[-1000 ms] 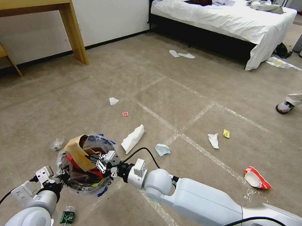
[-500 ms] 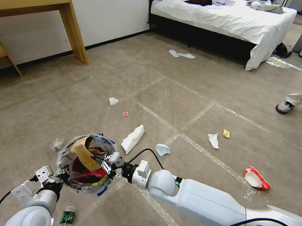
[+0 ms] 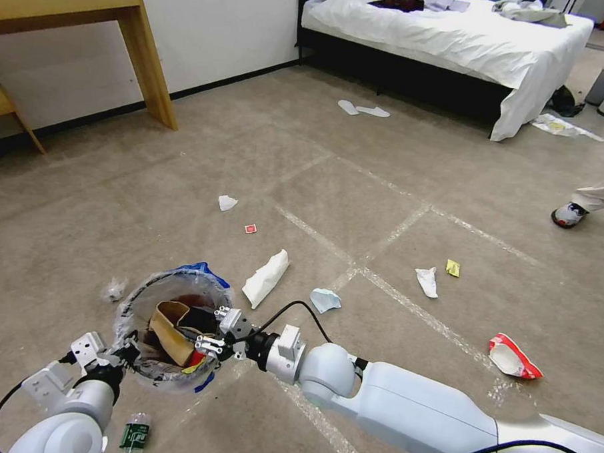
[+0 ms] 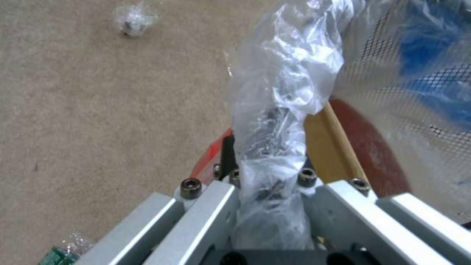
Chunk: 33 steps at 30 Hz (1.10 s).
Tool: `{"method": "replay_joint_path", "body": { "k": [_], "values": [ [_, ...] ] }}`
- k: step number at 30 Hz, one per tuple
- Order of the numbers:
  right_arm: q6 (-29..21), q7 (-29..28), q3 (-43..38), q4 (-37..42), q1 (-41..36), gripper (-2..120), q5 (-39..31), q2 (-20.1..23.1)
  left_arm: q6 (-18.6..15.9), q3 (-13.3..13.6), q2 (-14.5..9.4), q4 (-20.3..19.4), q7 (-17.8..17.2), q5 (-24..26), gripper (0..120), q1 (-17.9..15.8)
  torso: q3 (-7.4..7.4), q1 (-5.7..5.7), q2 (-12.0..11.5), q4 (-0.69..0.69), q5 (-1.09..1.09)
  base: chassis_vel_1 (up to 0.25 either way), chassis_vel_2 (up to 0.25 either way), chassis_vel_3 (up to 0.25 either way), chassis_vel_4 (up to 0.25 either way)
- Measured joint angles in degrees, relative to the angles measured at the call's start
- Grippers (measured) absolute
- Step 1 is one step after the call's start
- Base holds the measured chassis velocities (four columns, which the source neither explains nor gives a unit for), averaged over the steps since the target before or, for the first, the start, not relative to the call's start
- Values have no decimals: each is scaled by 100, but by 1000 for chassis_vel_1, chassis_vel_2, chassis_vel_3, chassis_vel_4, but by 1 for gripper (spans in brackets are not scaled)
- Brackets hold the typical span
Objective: Pick up the trash bin and place the garbage on the floor into it.
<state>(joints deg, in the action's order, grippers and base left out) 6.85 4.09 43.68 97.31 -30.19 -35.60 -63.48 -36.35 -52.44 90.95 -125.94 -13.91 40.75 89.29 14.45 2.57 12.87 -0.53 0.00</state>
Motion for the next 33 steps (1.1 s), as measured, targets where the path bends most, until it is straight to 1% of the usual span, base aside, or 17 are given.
{"method": "replay_joint_path", "body": {
  "k": [1,2,4,5,8,14,17,19,20,22,24,25,26,28,29,30,33],
  "values": [
    [0,0,4,21,0,74,0,-3,0,0,4,-1,0,0,1,2,0,0,0,0,0,0,0,0,0],
    [0,0,4,21,0,74,0,-3,0,0,4,-1,0,0,1,2,0,0,0,0,0,0,0,0,0],
    [0,-3,7,56,1,85,-1,-3,0,0,8,-2,0,-1,1,4,0,0,0,0,0,0,0,0,0],
    [0,-3,7,56,1,85,-1,-3,0,0,8,-2,0,-1,1,4,0,0,0,0,0,0,0,0,0],
    [3,-12,-53,186,-3,96,-27,3,0,2,26,-1,1,-15,1,9,0,0,0,0,0,0,0,0,0],
    [5,-54,-362,528,-56,100,-176,17,0,8,51,11,6,-39,1,0,0,0,0,1,0,0,0,0,0],
    [21,-47,-794,859,-126,100,-413,75,0,7,50,-7,7,-43,1,8,0,0,-1,0,0,0,0,0,0],
    [66,-27,-1365,1224,-226,100,-744,168,0,-11,33,-33,9,-46,1,37,0,0,-1,0,0,0,0,0,0],
    [66,-27,-1365,1224,-226,100,-744,168,0,-11,33,-33,9,-46,1,37,0,0,-1,0,0,0,0,0,0],
    [134,14,-1940,1475,-376,100,-949,271,2,-39,11,-65,12,-38,1,60,0,0,-1,0,0,0,0,0,0],
    [148,21,-2119,1538,-443,100,-984,309,4,-48,1,-73,14,-33,1,66,0,0,-1,1,1,0,0,0,0],
    [189,28,-2614,1674,-654,100,-1022,411,12,-76,-23,-91,16,-14,1,87,0,0,-1,0,1,0,0,0,0],
    [226,34,-2953,1759,-840,100,-999,498,16,-98,-42,-102,17,0,1,103,0,0,-1,-1,1,0,0,0,0],
    [264,31,-3167,1812,-988,100,-948,554,19,-111,-57,-108,20,9,1,111,0,0,-1,0,1,0,0,0,0],
    [343,2,-3556,1910,-1310,100,-834,630,24,-133,-78,-118,21,19,1,125,0,0,-1,-1,2,0,0,0,0],
    [343,2,-3556,1910,-1310,100,-834,630,24,-133,-78,-118,21,19,1,125,0,0,-1,-1,2,0,0,0,0],
    [617,-119,-4693,2064,-2233,100,-160,699,49,-191,-130,-161,27,23,1,138,0,0,-1,0,3,0,0,0,0]
  ]
}}
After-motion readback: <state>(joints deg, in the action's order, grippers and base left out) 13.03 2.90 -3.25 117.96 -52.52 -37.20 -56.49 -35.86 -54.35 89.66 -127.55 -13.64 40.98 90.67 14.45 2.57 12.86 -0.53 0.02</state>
